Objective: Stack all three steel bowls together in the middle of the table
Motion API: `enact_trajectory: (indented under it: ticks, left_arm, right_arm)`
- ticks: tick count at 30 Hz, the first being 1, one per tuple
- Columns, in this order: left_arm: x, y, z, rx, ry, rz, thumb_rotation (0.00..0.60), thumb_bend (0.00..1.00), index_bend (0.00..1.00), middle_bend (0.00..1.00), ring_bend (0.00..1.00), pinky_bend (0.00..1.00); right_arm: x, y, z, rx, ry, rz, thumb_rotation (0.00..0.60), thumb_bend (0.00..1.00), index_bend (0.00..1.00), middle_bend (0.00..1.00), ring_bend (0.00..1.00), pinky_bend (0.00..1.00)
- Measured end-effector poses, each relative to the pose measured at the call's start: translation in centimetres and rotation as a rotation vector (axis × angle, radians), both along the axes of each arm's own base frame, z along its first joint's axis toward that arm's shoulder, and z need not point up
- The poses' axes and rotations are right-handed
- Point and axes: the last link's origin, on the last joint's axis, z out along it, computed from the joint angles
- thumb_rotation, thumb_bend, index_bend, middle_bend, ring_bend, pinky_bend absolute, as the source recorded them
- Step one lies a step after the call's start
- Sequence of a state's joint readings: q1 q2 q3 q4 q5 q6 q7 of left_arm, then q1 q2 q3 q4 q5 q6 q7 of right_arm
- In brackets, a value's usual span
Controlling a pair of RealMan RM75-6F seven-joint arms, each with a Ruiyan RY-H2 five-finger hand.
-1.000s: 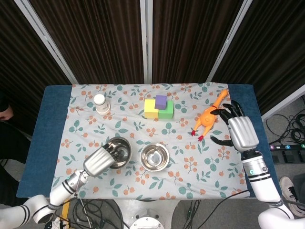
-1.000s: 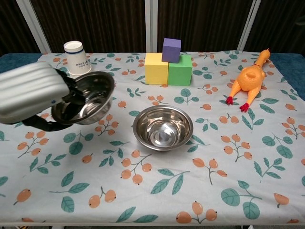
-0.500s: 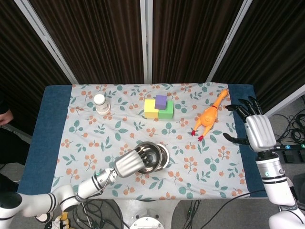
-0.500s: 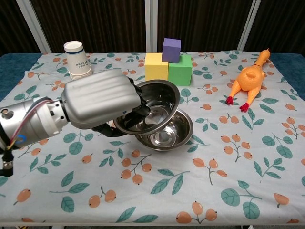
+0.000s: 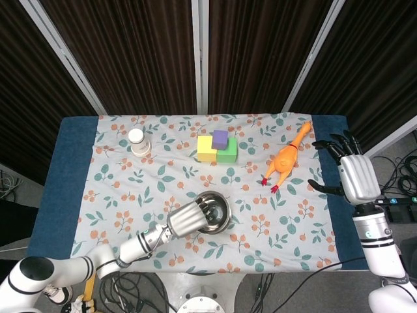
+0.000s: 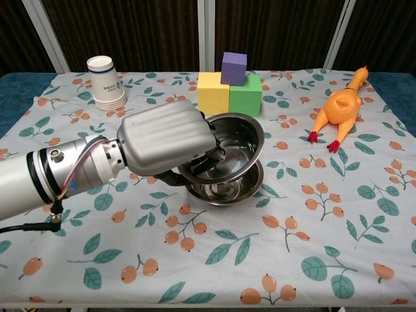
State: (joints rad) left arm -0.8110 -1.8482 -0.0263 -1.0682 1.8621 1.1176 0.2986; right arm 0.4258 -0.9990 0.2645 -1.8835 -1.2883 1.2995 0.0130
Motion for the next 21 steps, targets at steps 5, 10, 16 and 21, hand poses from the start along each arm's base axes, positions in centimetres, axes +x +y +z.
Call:
enact_trajectory:
  ticks: [5, 10, 16, 21]
  left_arm:
    - [-0.4, -0.2, -0.5, -0.013, -0.005, -0.004, 0.6, 0.31, 0.62, 0.65, 0.51, 0.55]
    - [-0.6, 0.1, -0.7, -0.034, 0.031, -0.031, 0.6, 0.23, 0.33, 0.49, 0.38, 0.49]
    - [-0.5, 0.8, 0.2, -0.022, 0.012, -0.027, 0.6, 0.21, 0.32, 0.45, 0.36, 0.47]
    - [-0.9, 1.2, 2.2, -0.004, -0.02, 0.013, 0.6, 0.21, 0.32, 0.44, 0.36, 0.47]
  right_arm:
    - [-0.2, -0.1, -0.1, 0.004, -0.001, -0.01, 0.6, 0.04, 0.25, 0.32, 0.13, 0.02]
    - [-0.2, -0.1, 0.0, 0.002, -0.003, -0.012, 0.6, 0.04, 0.25, 0.32, 0.13, 0.02]
    - [0.0, 0.1, 0.1, 0.003, -0.002, -0.01, 0.6, 0.04, 0.25, 0.32, 0.13, 0.02]
    - [0.6, 0.4, 0.3, -0.002, 0.015, 0.005, 0.6, 0.04, 0.25, 0.32, 0.13, 0.02]
